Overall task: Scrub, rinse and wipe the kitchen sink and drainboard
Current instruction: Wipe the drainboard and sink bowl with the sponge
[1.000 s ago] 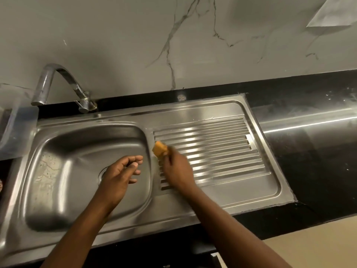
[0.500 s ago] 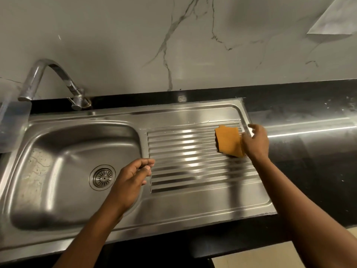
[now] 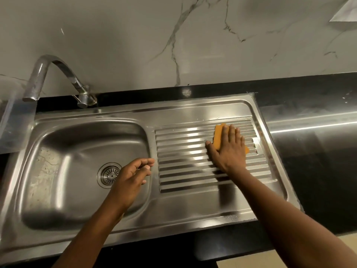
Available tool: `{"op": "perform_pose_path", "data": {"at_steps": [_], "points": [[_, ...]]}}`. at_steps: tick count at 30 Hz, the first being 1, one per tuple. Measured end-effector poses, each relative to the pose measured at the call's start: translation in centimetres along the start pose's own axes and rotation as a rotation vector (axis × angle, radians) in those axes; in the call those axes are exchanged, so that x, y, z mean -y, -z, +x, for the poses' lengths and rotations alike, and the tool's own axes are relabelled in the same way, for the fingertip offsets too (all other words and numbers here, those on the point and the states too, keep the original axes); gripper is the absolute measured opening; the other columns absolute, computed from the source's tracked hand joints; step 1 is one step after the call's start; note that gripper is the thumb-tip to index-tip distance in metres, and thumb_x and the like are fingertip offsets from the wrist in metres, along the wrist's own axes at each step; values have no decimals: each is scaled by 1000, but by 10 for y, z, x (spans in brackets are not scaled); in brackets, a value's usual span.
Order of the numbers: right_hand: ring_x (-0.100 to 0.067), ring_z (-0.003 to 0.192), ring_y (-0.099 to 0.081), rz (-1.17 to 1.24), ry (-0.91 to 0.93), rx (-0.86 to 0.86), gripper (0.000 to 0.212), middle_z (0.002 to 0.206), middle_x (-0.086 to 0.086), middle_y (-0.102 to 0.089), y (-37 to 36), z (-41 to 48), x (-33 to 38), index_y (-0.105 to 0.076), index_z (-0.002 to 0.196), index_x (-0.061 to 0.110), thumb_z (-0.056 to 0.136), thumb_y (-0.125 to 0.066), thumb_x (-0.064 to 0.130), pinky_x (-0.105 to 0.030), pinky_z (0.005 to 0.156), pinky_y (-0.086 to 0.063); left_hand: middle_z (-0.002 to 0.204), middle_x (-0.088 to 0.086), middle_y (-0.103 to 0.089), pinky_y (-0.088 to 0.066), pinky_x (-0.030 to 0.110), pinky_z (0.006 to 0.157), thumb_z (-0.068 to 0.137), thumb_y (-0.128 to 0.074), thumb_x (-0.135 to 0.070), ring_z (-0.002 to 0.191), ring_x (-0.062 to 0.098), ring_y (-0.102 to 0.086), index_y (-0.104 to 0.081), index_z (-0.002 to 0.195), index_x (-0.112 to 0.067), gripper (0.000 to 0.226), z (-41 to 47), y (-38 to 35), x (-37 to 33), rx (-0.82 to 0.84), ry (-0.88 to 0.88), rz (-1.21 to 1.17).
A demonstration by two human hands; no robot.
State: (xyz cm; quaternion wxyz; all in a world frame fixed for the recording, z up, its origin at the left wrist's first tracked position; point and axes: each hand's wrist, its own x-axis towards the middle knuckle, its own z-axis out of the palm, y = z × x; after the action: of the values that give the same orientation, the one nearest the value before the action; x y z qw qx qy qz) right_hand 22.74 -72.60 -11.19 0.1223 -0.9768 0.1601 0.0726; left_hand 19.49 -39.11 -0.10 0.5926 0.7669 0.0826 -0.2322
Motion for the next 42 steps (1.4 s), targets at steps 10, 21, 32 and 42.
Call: {"op": "perform_pose_path", "data": {"at_steps": [10,21,32,42], "points": [[-28,160,14,52,332,40,73,173,-9,9,-61,-45,178,-1,167,17,108,-20,55,-47,130,1,117,-17,-73,-54,25,83,108,-51,-15,105,5,-70,-71,117,-30,27,12,27,3,4,-35,75],[-7,75,-68,970,286,35,17,89,6,-70,23,-26,137,-62,118,26,111,-47,31,-28,68,-56,117,-18,-73,-53,25,84,108,-50,-17,104,0,-69,-70,119,-30,26,16,22,-5,-26,-62,16],[-31,147,-39,234,27,-102,57,161,-9,-39,48,75,-75,-33,160,23,108,-42,46,-50,116,-39,115,-25,-74,-54,23,86,105,-58,-22,112,1,-68,-71,118,-32,21,18,-5,8,42,-41,9],[-31,160,1,45,-32,-95,81,173,-13,-3,-3,61,20,-3,166,13,105,-12,66,-49,130,-4,116,-23,-74,-54,22,88,108,-52,-17,113,-1,-67,-71,119,-32,26,18,15,16,36,-3,33]]}}
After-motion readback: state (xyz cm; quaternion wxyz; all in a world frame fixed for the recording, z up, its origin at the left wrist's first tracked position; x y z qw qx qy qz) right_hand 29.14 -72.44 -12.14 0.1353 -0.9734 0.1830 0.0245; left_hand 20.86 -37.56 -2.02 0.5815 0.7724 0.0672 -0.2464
